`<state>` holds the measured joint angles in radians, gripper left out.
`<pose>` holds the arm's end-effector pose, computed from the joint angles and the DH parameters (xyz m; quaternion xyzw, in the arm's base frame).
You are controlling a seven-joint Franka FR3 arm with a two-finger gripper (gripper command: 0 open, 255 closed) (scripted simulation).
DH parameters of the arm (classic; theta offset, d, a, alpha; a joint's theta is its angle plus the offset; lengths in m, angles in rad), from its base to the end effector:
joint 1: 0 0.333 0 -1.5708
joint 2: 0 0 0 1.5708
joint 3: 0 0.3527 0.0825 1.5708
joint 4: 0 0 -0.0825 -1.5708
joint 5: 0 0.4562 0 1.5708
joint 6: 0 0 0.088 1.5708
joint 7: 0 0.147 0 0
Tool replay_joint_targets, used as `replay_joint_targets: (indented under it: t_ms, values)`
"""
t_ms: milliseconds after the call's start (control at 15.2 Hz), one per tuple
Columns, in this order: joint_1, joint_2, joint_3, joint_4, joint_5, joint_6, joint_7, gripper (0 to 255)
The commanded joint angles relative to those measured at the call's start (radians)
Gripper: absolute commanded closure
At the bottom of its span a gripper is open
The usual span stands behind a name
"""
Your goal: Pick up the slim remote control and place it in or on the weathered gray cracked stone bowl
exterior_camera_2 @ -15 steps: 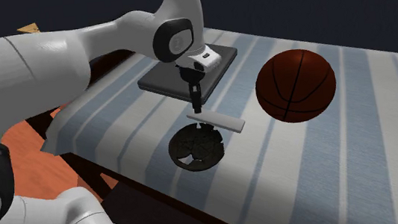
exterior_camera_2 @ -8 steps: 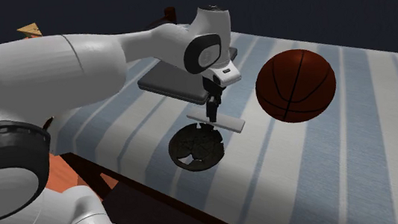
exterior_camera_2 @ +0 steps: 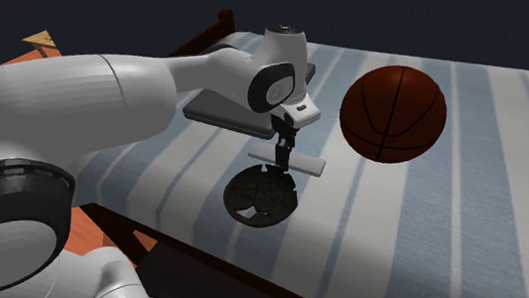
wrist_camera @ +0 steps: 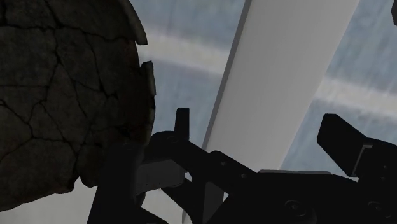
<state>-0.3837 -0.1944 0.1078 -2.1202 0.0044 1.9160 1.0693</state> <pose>0.5355 -0.1494 0.4653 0.7810 -0.6244 -0.0018 0.0098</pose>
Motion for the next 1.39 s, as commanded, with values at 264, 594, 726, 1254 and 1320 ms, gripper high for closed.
replay_joint_targets:
  t_ms: [264,594,726,1254,1320]
  values:
    - [0.000,0.001,0.000,-0.003,0.000,0.003,0.000,0]
    - [0.000,0.002,0.000,-0.003,0.000,0.004,0.000,255]
    - [0.000,0.002,0.000,-0.003,0.000,0.003,0.000,255]
    - [0.000,-0.008,-0.001,0.055,0.001,-0.064,-0.001,255]
    - [-0.001,-0.009,-0.001,0.067,0.001,-0.077,-0.002,255]
